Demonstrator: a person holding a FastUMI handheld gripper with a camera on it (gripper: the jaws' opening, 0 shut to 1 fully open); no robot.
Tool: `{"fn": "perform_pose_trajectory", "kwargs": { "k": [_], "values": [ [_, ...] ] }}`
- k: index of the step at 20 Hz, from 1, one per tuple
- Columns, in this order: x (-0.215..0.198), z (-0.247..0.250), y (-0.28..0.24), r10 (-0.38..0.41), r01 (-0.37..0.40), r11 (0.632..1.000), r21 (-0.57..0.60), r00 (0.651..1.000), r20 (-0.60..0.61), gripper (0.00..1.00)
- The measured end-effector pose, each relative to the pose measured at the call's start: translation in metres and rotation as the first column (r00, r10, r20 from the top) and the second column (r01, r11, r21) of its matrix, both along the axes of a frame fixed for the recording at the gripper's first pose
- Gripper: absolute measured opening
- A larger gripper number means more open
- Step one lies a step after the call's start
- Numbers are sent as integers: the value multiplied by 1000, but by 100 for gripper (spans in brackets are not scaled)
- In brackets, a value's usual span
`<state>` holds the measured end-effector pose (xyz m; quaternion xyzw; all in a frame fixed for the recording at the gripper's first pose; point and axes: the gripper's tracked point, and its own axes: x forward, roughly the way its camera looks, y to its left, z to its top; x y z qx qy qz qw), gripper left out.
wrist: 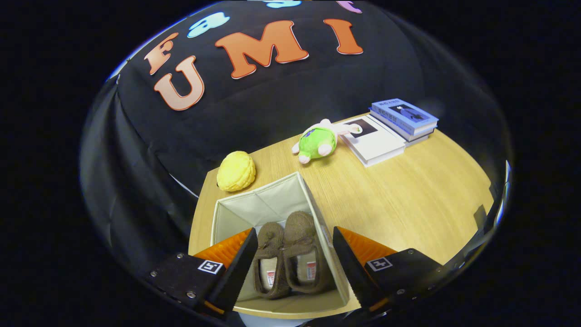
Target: Open the storage box then place both shoes into the box .Put the left shoe in first, then the right shoe, with the right side of both shoes facing outward in a uniform manner.
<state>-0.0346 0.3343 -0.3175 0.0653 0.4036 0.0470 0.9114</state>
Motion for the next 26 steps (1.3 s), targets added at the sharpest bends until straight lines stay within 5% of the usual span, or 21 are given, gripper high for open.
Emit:
{"fn": "perform_pose_trajectory", "kwargs": {
  "k": [9,18,26],
  "values": [
    [58,118,-90,45,-31,998,-62,969,242,99],
    [71,225,-238,-21,64,994,-89,907,422,98],
    [70,246,-334,-72,137,985,-108,883,464,98]
  ]
}}
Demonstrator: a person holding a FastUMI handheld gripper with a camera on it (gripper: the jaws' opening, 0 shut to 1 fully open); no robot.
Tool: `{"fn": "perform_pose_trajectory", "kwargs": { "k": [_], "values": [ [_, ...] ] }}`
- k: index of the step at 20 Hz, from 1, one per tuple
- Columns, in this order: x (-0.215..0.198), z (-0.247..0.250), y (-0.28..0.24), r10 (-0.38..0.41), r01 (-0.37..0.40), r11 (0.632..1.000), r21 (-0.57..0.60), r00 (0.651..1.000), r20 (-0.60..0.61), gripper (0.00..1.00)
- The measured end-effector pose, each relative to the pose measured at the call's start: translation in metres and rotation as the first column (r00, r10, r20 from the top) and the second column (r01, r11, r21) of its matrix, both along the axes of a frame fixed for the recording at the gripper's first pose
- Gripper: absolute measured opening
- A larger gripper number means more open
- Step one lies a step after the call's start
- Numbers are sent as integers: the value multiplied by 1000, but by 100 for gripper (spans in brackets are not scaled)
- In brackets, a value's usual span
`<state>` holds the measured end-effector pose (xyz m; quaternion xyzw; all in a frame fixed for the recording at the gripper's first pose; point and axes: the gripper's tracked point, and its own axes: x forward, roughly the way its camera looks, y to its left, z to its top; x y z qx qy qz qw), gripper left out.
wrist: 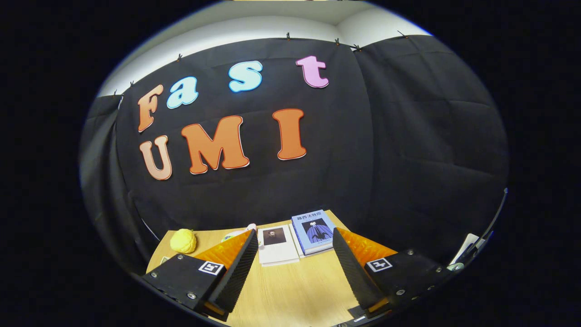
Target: Open the storage box then place both shoes into the box .Put the left shoe in first, then the right shoe, with the right side of both shoes facing outward in a uniform manner.
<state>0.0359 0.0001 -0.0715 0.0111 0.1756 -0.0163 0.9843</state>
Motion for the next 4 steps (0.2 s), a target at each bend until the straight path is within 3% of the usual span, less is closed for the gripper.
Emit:
{"fn": "perform_pose_trajectory", "kwargs": {
  "k": [4],
  "values": [
    [-1,-3,-22,-4,5,1000,19,1000,-7,98]
  ]
}}
